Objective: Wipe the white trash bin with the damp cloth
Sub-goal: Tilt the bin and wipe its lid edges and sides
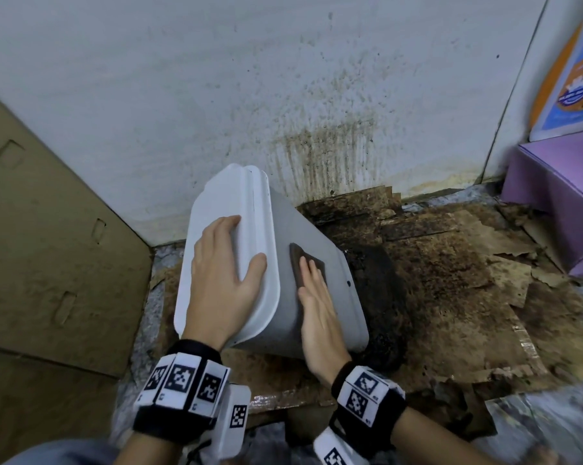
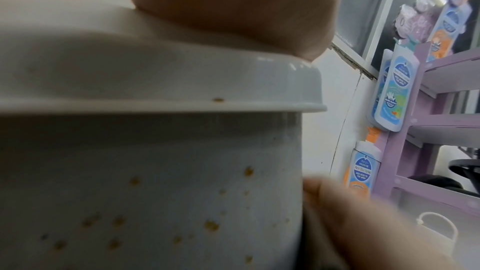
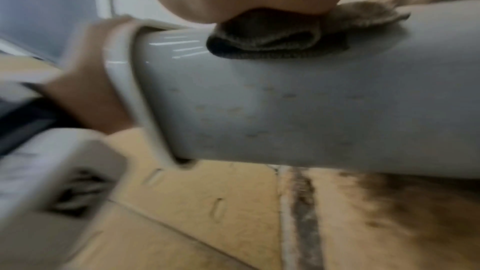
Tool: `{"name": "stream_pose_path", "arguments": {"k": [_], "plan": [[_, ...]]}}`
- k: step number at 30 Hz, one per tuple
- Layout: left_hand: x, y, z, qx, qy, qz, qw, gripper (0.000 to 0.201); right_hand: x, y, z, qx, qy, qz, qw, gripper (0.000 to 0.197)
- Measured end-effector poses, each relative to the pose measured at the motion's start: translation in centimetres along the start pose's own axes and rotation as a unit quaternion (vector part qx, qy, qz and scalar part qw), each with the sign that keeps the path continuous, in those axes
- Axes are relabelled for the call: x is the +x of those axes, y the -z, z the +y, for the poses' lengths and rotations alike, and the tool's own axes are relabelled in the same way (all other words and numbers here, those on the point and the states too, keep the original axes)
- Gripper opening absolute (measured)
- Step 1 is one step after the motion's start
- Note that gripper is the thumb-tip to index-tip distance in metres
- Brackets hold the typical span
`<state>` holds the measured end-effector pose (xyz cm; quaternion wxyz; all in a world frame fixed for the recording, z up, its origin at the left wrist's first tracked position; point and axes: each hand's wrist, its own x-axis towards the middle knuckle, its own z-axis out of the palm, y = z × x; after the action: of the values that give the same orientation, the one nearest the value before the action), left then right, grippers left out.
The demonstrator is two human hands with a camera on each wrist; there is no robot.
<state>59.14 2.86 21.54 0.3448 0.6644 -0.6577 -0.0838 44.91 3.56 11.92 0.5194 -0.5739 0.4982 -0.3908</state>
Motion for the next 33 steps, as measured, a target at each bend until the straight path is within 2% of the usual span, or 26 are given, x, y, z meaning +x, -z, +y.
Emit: {"name": "stream_pose_path", "arguments": {"k": [4, 8, 12, 15, 23, 28, 33], "plan": [[0.0, 0.0, 0.0, -0.005, 0.002, -0.003, 1.000, 0.067, -0.9, -0.9, -2.5, 0.024, 0.048, -0.022, 0.998, 0.059], [0.0, 0.0, -0.1, -0.006, 0.004, -0.005, 1.000, 0.067, -0.9, -0.6, -2.5, -0.042, 0.090, -0.032, 0.995, 0.059], [0.1, 0.3, -0.6, -0.009, 0.011, -0.002, 1.000, 0.068, 0.9, 0.3, -2.5, -0.076, 0.105, -0.092, 0.987, 0.056], [0.1, 0.5, -0.5, -0.004, 0.006, -0.001, 1.000, 0.066, 4.2, 1.5, -2.6, -0.095, 0.093, -0.148, 0.980, 0.056], [0.4, 0.3, -0.4, -0.003, 0.000, -0.007, 1.000, 0.063, 12.8, 3.7, -3.8, -0.171, 0.057, -0.225, 0.958, 0.059], [0.3, 0.4, -0.3, -0.010, 0.001, -0.010, 1.000, 0.064, 16.0, 4.5, -3.5, -0.185, 0.021, -0.221, 0.957, 0.059], [0.3, 0.3, 0.2, -0.012, 0.006, -0.019, 1.000, 0.063, 16.5, 6.1, 0.0, -0.170, -0.048, -0.202, 0.963, 0.060]]}}
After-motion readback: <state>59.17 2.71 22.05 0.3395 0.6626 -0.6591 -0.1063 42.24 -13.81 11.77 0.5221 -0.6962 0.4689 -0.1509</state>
